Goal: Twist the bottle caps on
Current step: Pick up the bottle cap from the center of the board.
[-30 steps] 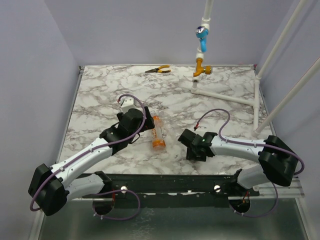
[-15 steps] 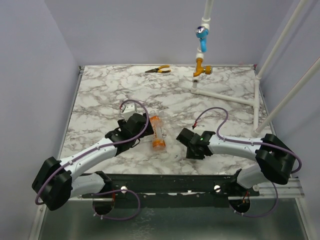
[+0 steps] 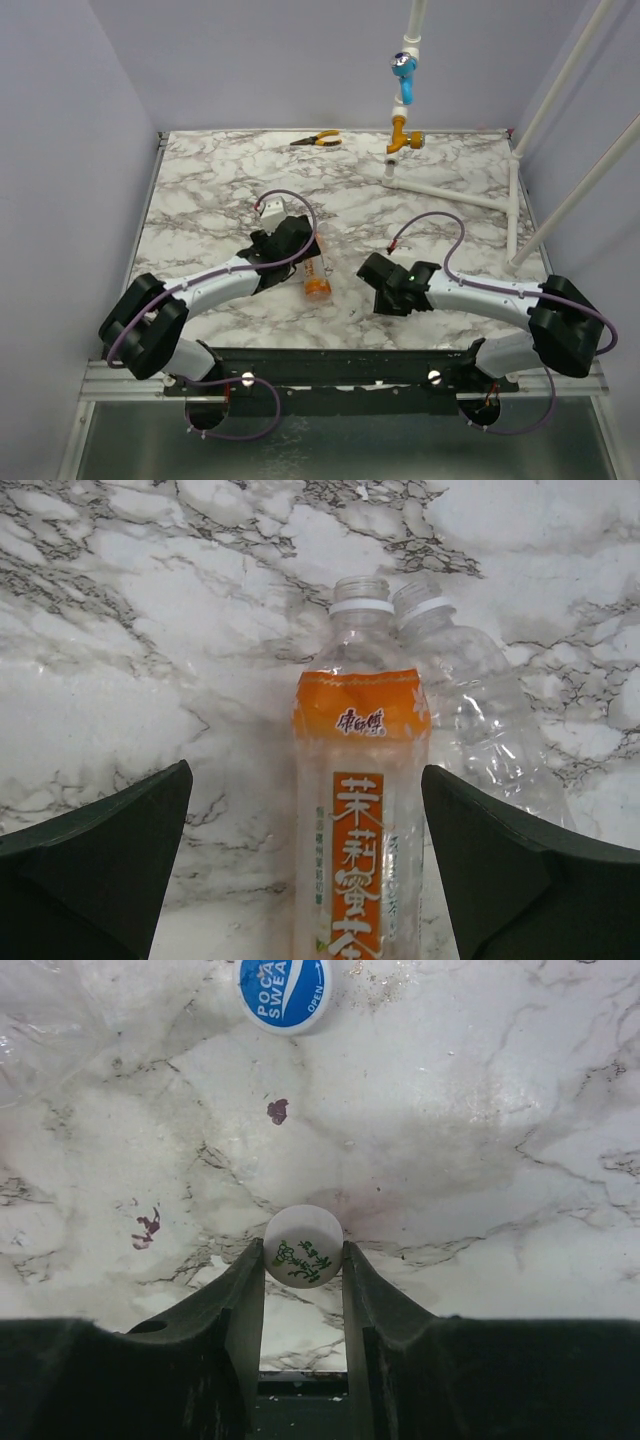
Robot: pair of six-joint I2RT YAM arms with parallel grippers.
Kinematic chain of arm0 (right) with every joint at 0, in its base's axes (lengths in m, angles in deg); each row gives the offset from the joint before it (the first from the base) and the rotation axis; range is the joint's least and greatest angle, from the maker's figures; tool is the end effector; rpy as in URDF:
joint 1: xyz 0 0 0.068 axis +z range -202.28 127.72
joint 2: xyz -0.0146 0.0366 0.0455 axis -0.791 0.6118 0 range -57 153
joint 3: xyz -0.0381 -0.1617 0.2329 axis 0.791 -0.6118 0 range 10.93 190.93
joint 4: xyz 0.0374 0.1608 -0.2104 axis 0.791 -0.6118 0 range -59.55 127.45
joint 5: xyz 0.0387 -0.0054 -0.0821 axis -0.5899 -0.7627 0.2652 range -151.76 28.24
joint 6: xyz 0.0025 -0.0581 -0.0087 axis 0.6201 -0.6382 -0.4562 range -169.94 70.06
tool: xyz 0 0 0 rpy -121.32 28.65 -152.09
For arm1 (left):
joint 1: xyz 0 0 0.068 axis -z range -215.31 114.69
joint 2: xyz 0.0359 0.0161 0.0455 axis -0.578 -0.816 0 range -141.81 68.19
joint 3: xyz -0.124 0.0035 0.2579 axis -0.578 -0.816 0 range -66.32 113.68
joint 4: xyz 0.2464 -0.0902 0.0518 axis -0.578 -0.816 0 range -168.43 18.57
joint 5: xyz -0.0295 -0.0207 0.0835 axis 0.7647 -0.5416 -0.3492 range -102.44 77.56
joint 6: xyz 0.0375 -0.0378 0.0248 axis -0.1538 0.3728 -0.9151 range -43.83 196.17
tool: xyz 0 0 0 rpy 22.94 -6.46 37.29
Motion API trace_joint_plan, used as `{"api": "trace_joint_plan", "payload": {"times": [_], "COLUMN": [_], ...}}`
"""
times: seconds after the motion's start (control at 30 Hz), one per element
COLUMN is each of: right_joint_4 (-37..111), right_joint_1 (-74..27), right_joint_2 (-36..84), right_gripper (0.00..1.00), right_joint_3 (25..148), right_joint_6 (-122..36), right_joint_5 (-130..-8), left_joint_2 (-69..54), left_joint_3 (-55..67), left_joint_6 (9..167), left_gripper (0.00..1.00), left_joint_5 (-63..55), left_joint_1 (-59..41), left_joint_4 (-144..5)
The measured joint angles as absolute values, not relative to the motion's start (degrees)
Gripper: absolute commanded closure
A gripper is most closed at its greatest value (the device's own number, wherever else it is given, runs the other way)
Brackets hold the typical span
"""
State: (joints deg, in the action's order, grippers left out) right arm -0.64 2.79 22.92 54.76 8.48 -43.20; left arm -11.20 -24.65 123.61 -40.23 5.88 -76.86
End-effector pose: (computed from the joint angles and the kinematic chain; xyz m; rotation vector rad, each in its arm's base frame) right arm 0.1491 0.1899 0.1773 0.1413 2.7178 0.0723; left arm 0.2282 -0.1734 0.2039 -0.3591 2.2058 -0.2793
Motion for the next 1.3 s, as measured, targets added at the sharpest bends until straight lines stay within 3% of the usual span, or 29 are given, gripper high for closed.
{"api": "trace_joint_plan", "payload": {"times": [0.2,0.37,0.6,0.97,1.23,1.3], "right_joint_4": [-1.25,-2.80,-4.77,-6.65,-7.30,-7.26], "right_joint_1": [2.79,2.79,2.79,2.79,2.79,2.79], "right_joint_2": [19.75,17.28,14.41,12.56,12.32,12.32], "right_gripper": [0.68,0.68,0.68,0.68,0.67,0.67], "right_joint_3": [54.76,55.07,56.84,56.95,58.46,58.85], "right_joint_6": [8.48,8.43,8.43,8.43,7.58,7.10], "right_joint_5": [-43.17,-43.17,-42.87,-42.69,-42.69,-42.69], "left_joint_2": [-16.49,-20.51,-22.37,-22.37,-25.63,-25.69], "left_joint_3": [-23.41,-22.93,-22.97,-22.91,-20.11,-20.04], "left_joint_6": [123.91,123.48,121.70,127.32,129.88,129.92], "left_gripper": [0.06,0.16,0.11,0.17,0.33,0.41], "left_joint_5": [-39.62,-37.56,-30.90,-31.60,-32.69,-32.62], "left_joint_1": [3.89,1.05,-0.81,-0.76,-0.81,-0.81], "left_joint_4": [-71.35,-67.75,-63.55,-68.36,-69.80,-69.80]}}
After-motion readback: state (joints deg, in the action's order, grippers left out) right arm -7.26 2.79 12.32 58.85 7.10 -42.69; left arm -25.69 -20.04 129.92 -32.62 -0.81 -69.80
